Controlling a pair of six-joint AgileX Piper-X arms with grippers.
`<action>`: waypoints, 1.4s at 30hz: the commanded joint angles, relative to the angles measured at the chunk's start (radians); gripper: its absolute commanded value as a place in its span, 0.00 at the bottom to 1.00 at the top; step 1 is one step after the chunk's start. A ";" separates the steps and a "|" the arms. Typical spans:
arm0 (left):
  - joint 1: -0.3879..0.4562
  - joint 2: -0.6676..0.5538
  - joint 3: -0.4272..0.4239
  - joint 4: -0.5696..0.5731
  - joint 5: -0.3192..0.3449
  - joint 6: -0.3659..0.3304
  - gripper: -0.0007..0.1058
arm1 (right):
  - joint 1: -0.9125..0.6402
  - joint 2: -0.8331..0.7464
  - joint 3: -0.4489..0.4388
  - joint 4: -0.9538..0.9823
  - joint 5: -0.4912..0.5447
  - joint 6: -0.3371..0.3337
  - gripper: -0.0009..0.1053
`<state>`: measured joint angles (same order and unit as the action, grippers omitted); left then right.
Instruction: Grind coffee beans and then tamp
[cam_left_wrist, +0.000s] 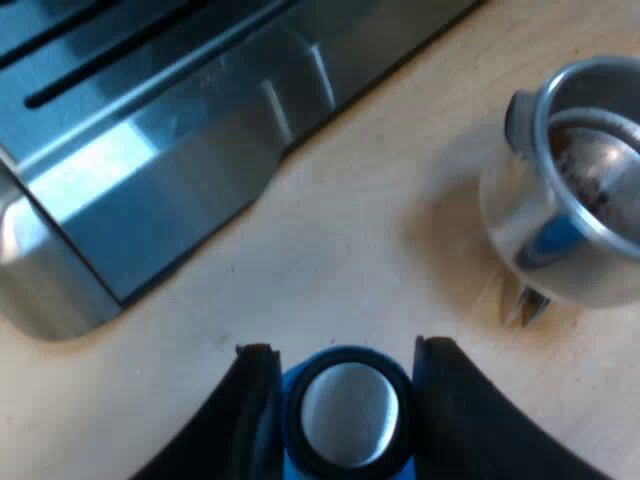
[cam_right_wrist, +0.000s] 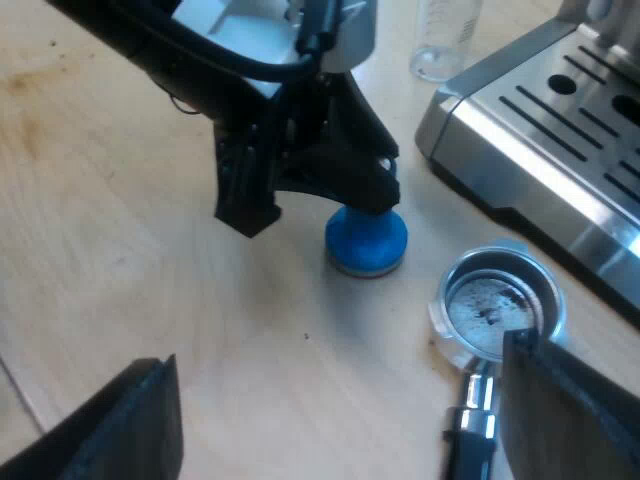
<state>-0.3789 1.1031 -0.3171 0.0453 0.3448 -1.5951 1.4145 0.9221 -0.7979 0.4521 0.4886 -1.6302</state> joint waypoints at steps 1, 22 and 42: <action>-0.002 -0.061 -0.002 0.002 0.013 0.005 0.06 | -0.002 -0.002 -0.010 -0.007 0.041 -0.007 0.65; -0.002 -0.540 -0.002 0.329 0.013 0.005 0.06 | -0.126 -0.002 -0.010 0.129 0.055 0.147 0.65; -0.002 -0.584 -0.154 0.549 0.035 0.005 0.06 | -0.190 -0.189 0.186 0.082 -0.046 0.191 0.63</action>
<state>-0.3789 0.5270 -0.4601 0.5915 0.3735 -1.5951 1.2288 0.7423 -0.6092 0.5476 0.4453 -1.4325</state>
